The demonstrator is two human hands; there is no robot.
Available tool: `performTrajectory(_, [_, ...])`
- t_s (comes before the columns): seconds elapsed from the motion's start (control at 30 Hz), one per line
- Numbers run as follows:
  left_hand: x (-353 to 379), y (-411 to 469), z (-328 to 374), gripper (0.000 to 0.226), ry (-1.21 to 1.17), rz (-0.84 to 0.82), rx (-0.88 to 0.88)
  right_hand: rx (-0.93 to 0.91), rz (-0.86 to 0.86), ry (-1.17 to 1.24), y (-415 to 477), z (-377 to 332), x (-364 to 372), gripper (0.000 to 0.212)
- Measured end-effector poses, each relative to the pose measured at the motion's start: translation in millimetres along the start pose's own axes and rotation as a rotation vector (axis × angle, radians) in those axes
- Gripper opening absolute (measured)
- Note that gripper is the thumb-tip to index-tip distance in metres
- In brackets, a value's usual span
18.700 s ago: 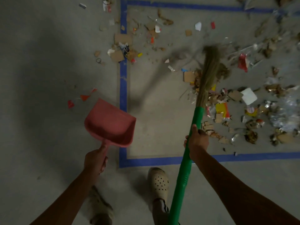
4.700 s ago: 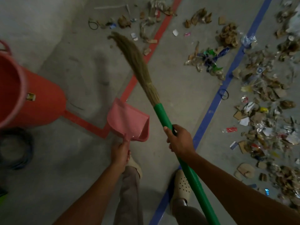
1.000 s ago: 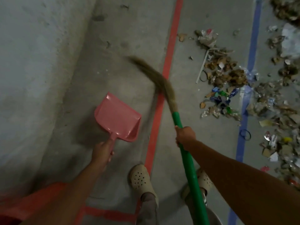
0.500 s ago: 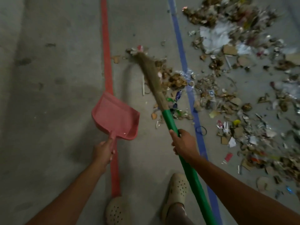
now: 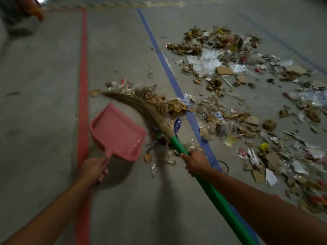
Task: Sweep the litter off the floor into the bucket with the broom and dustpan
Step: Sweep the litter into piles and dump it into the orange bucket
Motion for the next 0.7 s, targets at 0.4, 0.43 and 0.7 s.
performTrajectory(0.4, [38, 54, 92, 0.041, -0.074, -0.027, 0.126, -0.315, 0.301, 0.230, 49, -15, -117, 0.040])
performTrajectory(0.43, [38, 53, 99, 0.040, -0.107, -0.022, 0.124, -0.323, 0.293, 0.268, 44, -17, -121, 0.040])
performTrajectory(0.7, [55, 14, 119, 0.045, -0.029, -0.018, 0.174, -0.273, 0.048, 0.132, 23, 10, -91, 0.028])
Point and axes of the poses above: each hand's wrist, its own y-axis towards the middle knuckle, its own x-axis out of the palm, z = x × y, the point moved 9 cm from there along y, towards the middle knuckle, and after that the axes turned 15 degrees about y, right-handed, at the moved point
